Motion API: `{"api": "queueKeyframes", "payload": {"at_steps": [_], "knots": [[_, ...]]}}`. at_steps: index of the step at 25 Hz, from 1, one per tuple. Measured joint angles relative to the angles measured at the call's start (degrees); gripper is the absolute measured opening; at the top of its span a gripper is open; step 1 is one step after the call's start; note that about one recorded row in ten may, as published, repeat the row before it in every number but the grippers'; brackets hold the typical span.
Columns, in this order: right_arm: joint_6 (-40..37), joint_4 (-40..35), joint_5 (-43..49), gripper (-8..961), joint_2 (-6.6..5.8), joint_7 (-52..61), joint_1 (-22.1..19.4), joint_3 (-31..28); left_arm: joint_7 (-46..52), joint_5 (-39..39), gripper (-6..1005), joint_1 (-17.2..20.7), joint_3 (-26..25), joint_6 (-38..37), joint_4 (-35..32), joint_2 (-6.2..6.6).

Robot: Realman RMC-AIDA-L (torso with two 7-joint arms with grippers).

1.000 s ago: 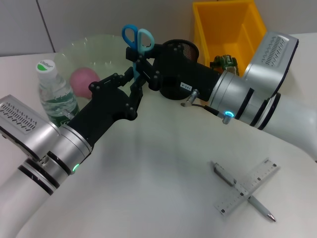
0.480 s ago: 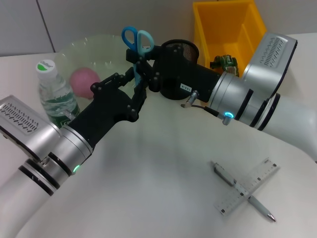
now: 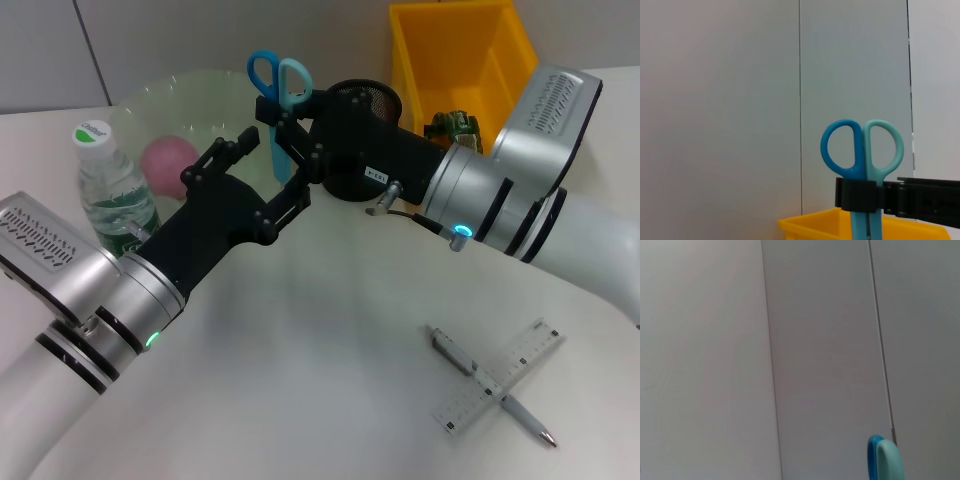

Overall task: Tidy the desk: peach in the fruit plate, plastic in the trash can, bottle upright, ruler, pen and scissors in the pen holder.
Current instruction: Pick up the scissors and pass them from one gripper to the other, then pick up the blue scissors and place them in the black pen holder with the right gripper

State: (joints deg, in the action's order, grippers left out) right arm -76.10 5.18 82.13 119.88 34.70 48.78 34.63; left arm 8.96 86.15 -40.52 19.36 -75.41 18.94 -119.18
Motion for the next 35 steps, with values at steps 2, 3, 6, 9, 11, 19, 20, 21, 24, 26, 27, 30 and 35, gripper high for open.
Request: {"api": "queueKeyframes", "payload": {"at_steps": [2, 3, 6, 9, 11, 19, 20, 21, 24, 26, 27, 30, 35], "knots": [[-0.11, 0.00, 0.00, 91, 0.00, 0.11, 0.00, -0.04, 0.00, -0.01, 592, 0.01, 0.02, 0.09, -0.09, 0.00], [-0.15, 0.00, 0.00, 91, 0.00, 0.15, 0.00, -0.06, 0.00, -0.01, 640, 0.01, -0.01, 0.17, -0.11, 0.00], [-0.22, 0.00, 0.00, 91, 0.00, 0.26, 0.00, -0.10, 0.01, -0.02, 742, 0.01, -0.19, 0.56, -0.13, 0.00], [-0.30, -0.02, 0.00, 90, 0.00, 0.29, -0.07, -0.14, 0.27, -0.02, 810, 0.08, -0.24, 0.80, -0.20, 0.00], [-0.32, -0.13, -0.11, 90, 0.00, 0.30, -0.18, -0.18, 0.54, -0.03, 810, 0.23, -0.33, 0.89, -0.23, 0.01], [-0.48, -4.17, -0.55, 90, -0.08, 0.92, -2.26, -2.80, 3.65, -0.03, 811, 2.28, 0.56, -0.87, -0.33, 0.45], [-0.50, -4.90, -0.57, 90, -0.08, 1.05, -2.54, -3.28, 3.78, -0.04, 811, 2.63, 0.90, -1.22, -0.35, 0.51], [-0.51, -5.67, -0.60, 90, -0.11, 1.15, -2.77, -3.80, 3.88, -0.02, 811, 2.93, 1.33, -1.57, -0.35, 0.53], [-0.38, -7.47, -0.65, 90, -0.17, 1.19, -3.46, -4.96, 4.92, -0.01, 810, 3.42, 2.70, -2.37, -0.44, 0.63], [-0.15, -8.68, -0.66, 90, -0.18, 1.10, -4.01, -6.33, 7.11, -0.01, 810, 3.63, 4.13, -2.66, -1.17, 0.73], [-0.12, -8.87, -0.66, 90, -0.19, 1.04, -4.08, -6.61, 8.45, 0.00, 810, 3.78, 4.94, -2.75, -1.80, 0.74], [0.00, -10.08, -0.70, 91, -0.24, 0.92, -4.51, -7.69, 11.97, -0.01, 810, 4.67, 7.30, -3.38, -3.96, 0.72], [0.25, -11.66, -0.85, 91, -0.29, 0.82, -5.15, -9.12, 16.12, -0.01, 810, 6.20, 9.91, -5.03, -6.64, 0.67]]}}
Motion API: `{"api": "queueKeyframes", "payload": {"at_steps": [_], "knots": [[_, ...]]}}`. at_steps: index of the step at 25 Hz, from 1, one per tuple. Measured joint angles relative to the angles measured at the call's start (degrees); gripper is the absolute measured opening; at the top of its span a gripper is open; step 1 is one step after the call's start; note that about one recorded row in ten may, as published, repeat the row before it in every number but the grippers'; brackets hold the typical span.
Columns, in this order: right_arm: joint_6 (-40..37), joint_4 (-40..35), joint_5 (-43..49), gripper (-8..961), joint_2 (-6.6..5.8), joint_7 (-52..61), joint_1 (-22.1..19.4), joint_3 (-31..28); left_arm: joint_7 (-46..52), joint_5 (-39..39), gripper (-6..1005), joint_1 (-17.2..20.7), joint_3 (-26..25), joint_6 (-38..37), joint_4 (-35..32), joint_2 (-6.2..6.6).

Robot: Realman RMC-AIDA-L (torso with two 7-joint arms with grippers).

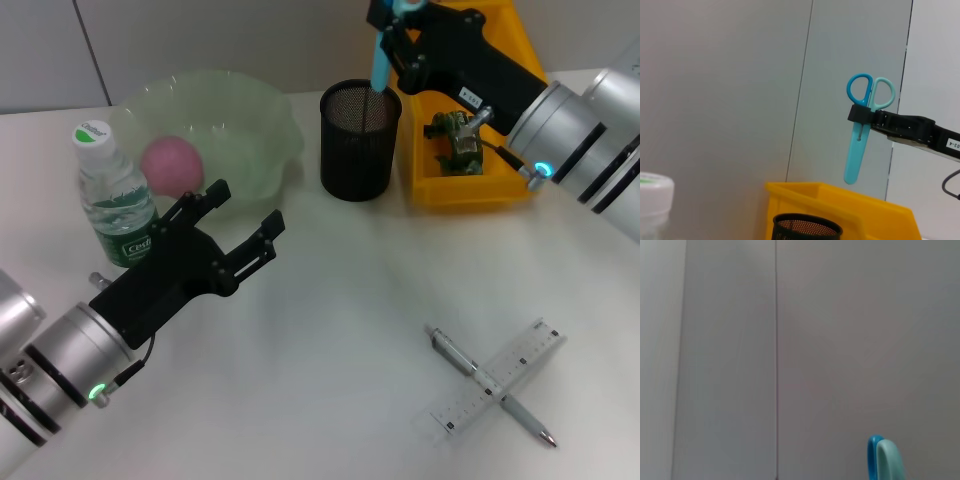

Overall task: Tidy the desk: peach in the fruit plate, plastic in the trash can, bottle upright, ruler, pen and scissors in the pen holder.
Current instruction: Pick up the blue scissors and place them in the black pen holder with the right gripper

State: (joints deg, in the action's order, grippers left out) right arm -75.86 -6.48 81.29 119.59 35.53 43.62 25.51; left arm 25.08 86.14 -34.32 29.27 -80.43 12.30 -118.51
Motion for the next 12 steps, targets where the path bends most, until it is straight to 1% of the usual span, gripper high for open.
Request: {"api": "queueKeyframes", "payload": {"at_steps": [5, 7, 8, 12], "knots": [[1.68, -1.47, 0.00, 91, 0.02, -0.28, -0.19, -0.09, 1.76, -0.01, 811, 0.45, 2.66, -0.40, -1.24, -0.07], [3.18, -1.53, 0.00, 91, 0.04, -0.68, 0.15, -0.11, 1.80, 0.00, 811, 0.46, 3.22, -0.47, -1.27, -0.05], [3.93, -1.53, 0.00, 91, 0.04, -0.89, 0.38, -0.11, 2.77, 0.00, 811, 0.44, 4.59, -0.72, -1.76, 0.03], [6.90, -1.40, 0.00, 90, 0.07, -1.28, 1.45, 0.12, 5.17, -0.01, 811, 0.51, 5.58, -1.06, -3.01, 0.00]]}}
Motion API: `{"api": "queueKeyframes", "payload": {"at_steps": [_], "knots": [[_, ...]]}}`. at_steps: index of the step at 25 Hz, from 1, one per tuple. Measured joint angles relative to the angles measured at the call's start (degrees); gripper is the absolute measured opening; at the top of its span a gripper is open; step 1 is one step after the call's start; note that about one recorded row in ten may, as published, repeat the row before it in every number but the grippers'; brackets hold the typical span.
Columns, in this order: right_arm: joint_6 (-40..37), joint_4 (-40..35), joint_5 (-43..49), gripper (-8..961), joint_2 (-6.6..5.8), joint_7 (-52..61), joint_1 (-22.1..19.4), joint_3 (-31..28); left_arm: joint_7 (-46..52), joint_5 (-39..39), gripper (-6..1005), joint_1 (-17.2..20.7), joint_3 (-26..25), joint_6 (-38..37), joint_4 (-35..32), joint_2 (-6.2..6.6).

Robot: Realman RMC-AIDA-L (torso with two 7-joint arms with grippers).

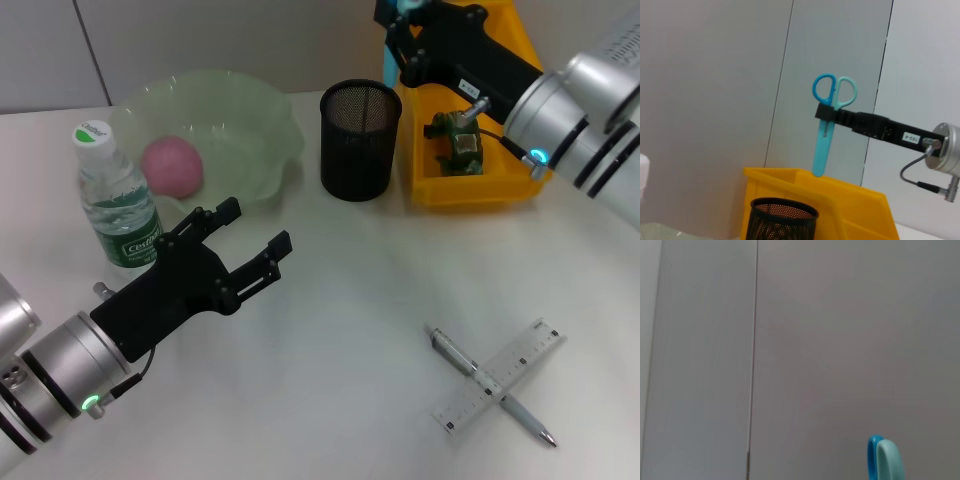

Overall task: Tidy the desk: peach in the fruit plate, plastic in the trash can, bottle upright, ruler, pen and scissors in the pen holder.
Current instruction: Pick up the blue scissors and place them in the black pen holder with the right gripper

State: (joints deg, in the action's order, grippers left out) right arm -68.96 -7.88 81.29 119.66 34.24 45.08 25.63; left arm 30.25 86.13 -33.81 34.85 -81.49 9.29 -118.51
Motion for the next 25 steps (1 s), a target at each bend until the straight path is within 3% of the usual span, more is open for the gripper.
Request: {"api": "queueKeyframes", "payload": {"at_steps": [18, 25], "knots": [[16.01, 5.15, 0.57, 91, 0.26, 0.18, 6.25, 0.57, 1.47, 0.00, 810, 0.72, 0.47, -0.83, -0.95, -0.04], [16.89, 5.76, 0.62, 165, 0.23, 0.79, 6.49, 0.57, 1.81, 0.01, 811, 0.98, 0.94, -1.06, -1.46, 0.01]]}}
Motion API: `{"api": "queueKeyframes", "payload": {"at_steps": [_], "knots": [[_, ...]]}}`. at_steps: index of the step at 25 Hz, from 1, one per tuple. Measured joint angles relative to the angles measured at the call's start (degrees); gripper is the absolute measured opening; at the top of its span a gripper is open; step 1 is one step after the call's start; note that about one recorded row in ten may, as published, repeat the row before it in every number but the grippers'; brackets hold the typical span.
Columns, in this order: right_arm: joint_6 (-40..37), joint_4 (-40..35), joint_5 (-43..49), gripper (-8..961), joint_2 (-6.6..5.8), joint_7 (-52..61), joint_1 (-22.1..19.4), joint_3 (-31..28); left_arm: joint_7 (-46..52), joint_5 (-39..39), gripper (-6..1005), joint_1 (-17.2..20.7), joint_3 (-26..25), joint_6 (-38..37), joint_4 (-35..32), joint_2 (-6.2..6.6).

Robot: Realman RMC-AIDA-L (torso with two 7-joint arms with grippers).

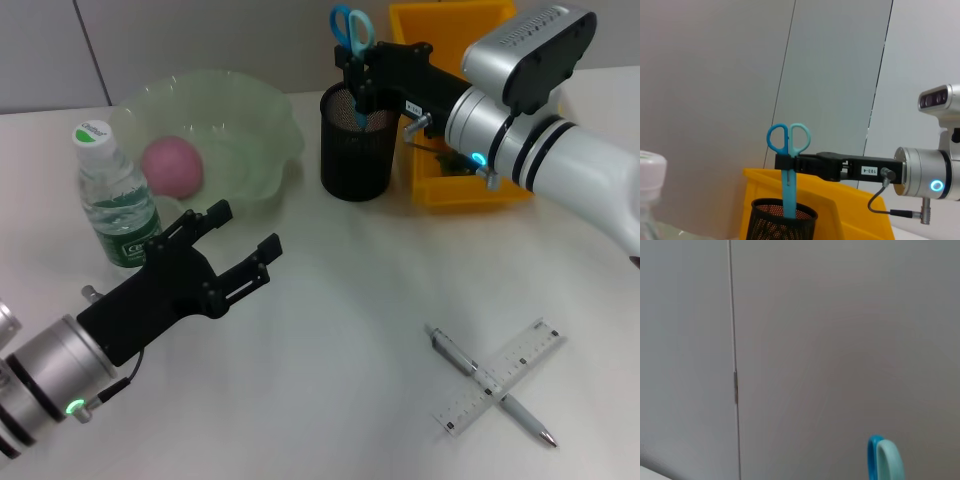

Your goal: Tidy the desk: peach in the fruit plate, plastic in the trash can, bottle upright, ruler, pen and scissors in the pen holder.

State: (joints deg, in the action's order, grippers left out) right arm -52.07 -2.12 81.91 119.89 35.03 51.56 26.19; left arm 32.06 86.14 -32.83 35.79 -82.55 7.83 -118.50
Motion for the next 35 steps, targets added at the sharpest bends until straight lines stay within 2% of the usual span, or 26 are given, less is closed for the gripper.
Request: {"api": "queueKeyframes", "payload": {"at_steps": [3, 9, 12, 15, 18, 21, 22, 23, 24, 27, 28, 29, 31, 32, 33, 35], "knots": [[-0.24, -0.02, 0.00, 197, -0.22, 1.17, -0.32, 0.00, 2.35, 0.00, 811, 1.24, 0.85, -1.11, -2.76, -0.06], [-1.43, -0.05, 0.00, 260, -0.28, 1.66, -1.00, -0.02, 3.27, 0.00, 811, 1.89, 1.82, -1.34, -3.91, -0.03], [-1.96, -0.06, -0.06, 366, -0.28, 1.71, -1.27, -0.18, 3.34, 0.00, 810, 1.98, 2.37, -1.34, -4.07, -0.02], [-5.37, -0.44, -0.37, 473, -0.27, 2.90, -2.59, -0.70, 3.52, 0.02, 810, 2.17, 3.91, -1.80, -4.51, 0.01], [-13.45, -2.59, -0.40, 514, -0.39, 9.39, -5.29, -0.47, 5.21, 0.08, 810, 2.89, 6.66, -2.88, -6.57, 0.05], [-17.08, -4.50, -0.08, 554, -0.56, 14.49, -6.64, 0.53, 5.21, 0.08, 810, 2.89, 6.66, -2.88, -6.57, 0.05], [-19.14, -5.98, 0.08, 567, -0.63, 17.67, -7.53, 1.84, 10.59, 0.09, 810, 4.86, 12.15, -5.00, -12.68, -0.05], [-23.13, -9.62, 0.20, 581, -0.75, 23.94, -9.37, 5.50, 13.01, 0.09, 810, 5.84, 14.01, -5.96, -15.11, -0.05], [-23.13, -9.62, 0.20, 581, -0.75, 23.94, -9.37, 5.50, 13.01, 0.09, 810, 5.84, 14.01, -5.96, -15.11, -0.05], [-27.96, -17.43, 0.43, 582, -0.83, 35.63, -12.81, 13.18, 18.23, 0.11, 810, 8.46, 18.05, -7.21, -21.18, 0.00], [-30.19, -23.66, 1.38, 582, -1.13, 42.16, -15.37, 17.91, 20.57, 0.10, 810, 9.65, 20.31, -7.26, -23.98, 0.02], [-30.19, -23.66, 1.38, 614, -1.13, 42.16, -15.37, 17.91, 21.45, 0.10, 810, 10.09, 21.31, -7.26, -24.97, 0.07], [-33.73, -30.61, 4.36, 679, -1.83, 47.05, -17.69, 21.47, 21.45, 0.10, 811, 10.09, 21.31, -7.26, -24.97, 0.07], [-36.10, -33.66, 6.74, 712, -2.27, 48.87, -18.39, 22.29, 23.65, 0.10, 811, 10.63, 23.71, -7.22, -26.66, 0.20], [-41.78, -39.26, 12.33, 744, -3.15, 51.50, -19.16, 22.41, 24.58, 0.10, 811, 10.67, 24.68, -7.17, -27.20, 0.31], [-44.41, -41.33, 14.94, 772, -3.49, 52.18, -19.32, 22.21, 25.78, 0.10, 811, 10.86, 25.97, -7.10, -27.99, 0.49]]}}
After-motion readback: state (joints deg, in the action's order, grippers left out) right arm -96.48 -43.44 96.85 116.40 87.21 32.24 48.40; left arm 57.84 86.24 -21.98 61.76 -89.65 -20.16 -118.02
